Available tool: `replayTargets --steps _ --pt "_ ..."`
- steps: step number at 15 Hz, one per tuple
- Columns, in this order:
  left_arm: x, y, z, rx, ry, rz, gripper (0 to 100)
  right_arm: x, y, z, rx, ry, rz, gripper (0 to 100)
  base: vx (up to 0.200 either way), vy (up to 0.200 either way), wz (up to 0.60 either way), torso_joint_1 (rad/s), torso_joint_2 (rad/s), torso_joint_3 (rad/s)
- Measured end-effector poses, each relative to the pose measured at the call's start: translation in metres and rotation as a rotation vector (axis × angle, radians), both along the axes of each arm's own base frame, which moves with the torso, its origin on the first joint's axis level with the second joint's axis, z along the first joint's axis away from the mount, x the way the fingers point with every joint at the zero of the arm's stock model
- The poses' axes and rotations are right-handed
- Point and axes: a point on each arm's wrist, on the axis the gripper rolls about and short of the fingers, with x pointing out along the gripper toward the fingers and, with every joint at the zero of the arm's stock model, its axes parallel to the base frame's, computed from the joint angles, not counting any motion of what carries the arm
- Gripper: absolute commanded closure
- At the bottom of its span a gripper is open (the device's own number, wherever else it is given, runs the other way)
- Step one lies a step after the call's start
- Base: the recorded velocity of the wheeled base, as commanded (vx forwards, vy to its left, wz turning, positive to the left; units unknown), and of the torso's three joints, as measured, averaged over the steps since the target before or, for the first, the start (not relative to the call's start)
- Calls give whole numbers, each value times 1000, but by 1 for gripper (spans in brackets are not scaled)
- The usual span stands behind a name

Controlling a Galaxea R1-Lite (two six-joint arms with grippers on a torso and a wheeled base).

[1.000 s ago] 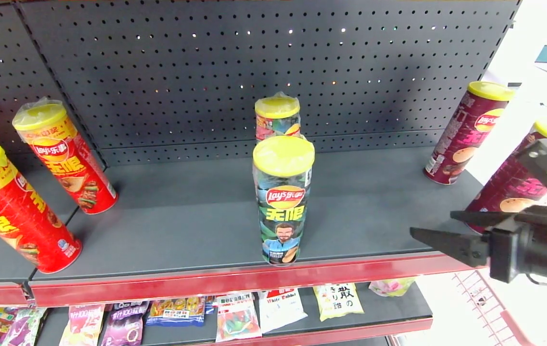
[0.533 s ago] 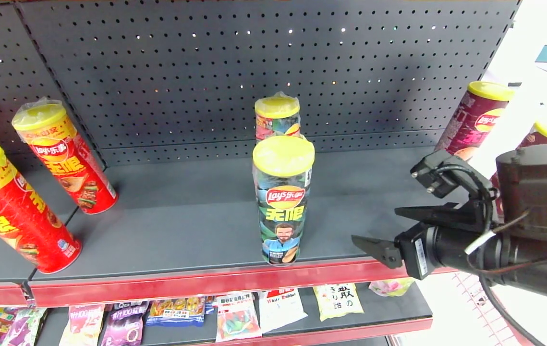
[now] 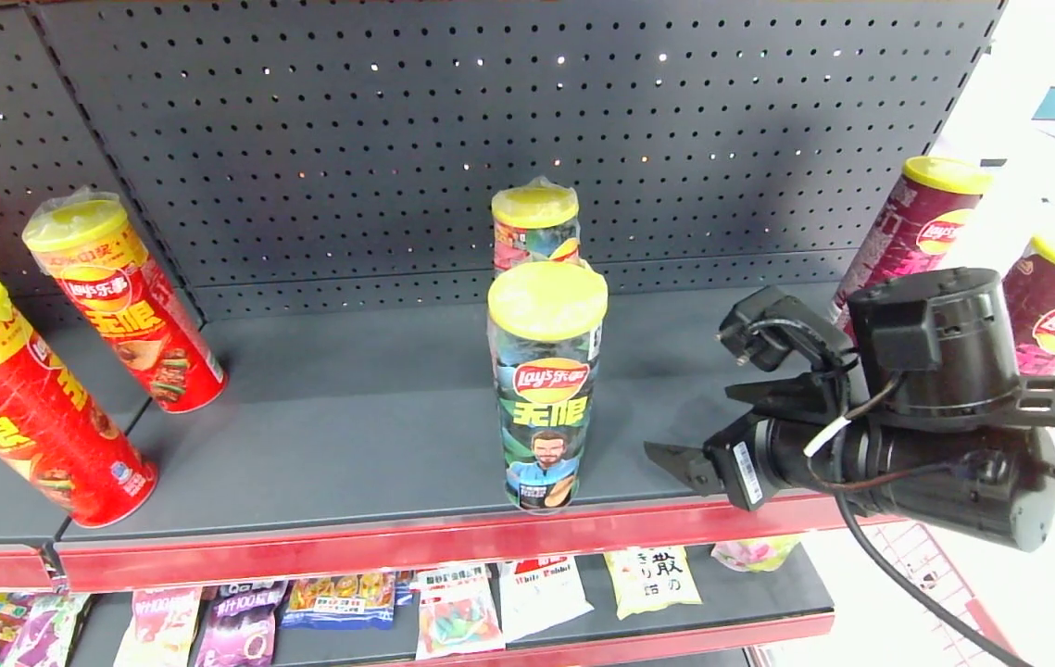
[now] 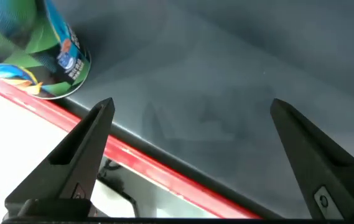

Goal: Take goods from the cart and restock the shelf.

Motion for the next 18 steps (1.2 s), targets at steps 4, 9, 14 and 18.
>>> replayTargets --steps 4,9,14,18 --pt "0 0 0 0 0 0 0 5 10 -7 -14 21 17 0 0 0 0 0 0 0" --pt "0 0 0 0 0 0 0 10 20 -16 -24 47 28 0 0 0 0 0 0 0" --pt "0 0 0 0 0 0 0 10 35 -19 -21 54 59 0 0 0 0 0 0 0" --pt "0 0 0 0 0 0 0 14 40 -23 -26 60 63 0 0 0 0 0 0 0"
